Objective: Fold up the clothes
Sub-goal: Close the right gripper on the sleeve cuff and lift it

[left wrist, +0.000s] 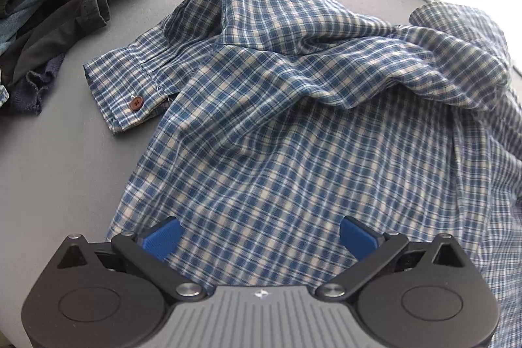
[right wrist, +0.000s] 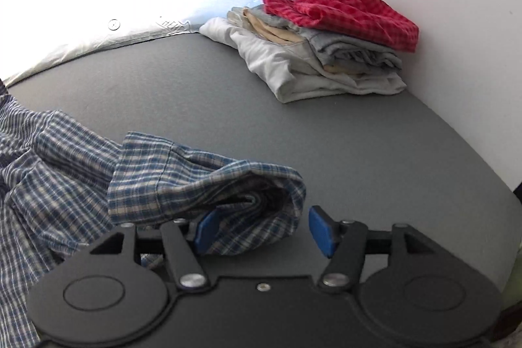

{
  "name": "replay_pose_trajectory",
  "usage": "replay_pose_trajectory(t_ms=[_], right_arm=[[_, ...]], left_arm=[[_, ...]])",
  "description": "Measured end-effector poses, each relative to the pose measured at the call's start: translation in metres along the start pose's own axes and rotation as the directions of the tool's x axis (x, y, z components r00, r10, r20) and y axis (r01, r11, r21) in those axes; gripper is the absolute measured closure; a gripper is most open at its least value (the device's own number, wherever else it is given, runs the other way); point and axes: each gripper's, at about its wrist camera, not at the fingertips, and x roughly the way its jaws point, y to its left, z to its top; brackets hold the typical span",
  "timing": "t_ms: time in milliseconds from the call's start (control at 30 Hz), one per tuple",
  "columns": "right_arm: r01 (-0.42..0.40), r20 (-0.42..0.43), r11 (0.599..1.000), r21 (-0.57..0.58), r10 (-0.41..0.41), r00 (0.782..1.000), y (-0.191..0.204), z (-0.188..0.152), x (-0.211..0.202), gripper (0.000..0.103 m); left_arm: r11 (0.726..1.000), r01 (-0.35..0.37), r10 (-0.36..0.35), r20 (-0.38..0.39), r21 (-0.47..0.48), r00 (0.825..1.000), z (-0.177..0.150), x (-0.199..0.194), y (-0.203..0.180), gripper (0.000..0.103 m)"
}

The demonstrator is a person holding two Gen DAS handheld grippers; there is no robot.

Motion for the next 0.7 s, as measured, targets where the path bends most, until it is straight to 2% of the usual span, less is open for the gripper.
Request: replay_pose_trajectory(t_ms=[133,233,300,367,400,500,567,700], right_arm=[[-0.072,0.105,0.971,-0.23,0.098,0.99,0.029,0.0,-0.017,0.027],[-0.13,0.119,0.907,-0.4,0.192,0.974,0.052,-0.001,-0.017,0.022],[-0.127,0.093,0.875,-0.467,0.191,0.977,0.064,-0.003,-0.008,0.024],[-0.133,0.048,0.844,-0.519,0.184,0.982,0.07,-0.004,0.003,0.038],[-0.13,0.04,0.838,-0.529,0.178,0.983,0.068,-0.004,0.006,0.054],[-0.142,0.056,0.853,-0.502,0.196,0.979,0.049,-0.002,0.001,0.076],[-0.164,0.076,0.871,-0.464,0.223,0.972,0.029,-0.002,-0.009,0.078],[-0.146,0.13,0.898,-0.414,0.217,0.968,-0.014,-0.007,-0.031,0.079]], left_arm=[[0.999,0.042,-0.042,-0.006,0.02,0.999,-0.029,-0.017,-0.016,0.0],[0.996,0.026,-0.023,-0.035,0.09,0.999,-0.064,-0.016,-0.032,0.0],[0.993,-0.008,0.013,-0.038,0.116,0.999,-0.085,-0.014,-0.038,0.0],[0.989,-0.041,0.043,-0.012,0.141,0.999,-0.101,-0.016,-0.041,0.0],[0.99,-0.044,0.045,-0.004,0.135,0.999,-0.106,-0.017,-0.04,0.0],[0.994,-0.051,0.05,0.014,0.095,0.999,-0.116,-0.019,-0.038,0.0],[0.995,-0.062,0.06,0.031,0.077,0.998,-0.12,-0.019,-0.039,0.0],[0.996,-0.079,0.077,0.048,0.042,0.996,-0.122,-0.019,-0.041,0.0]])
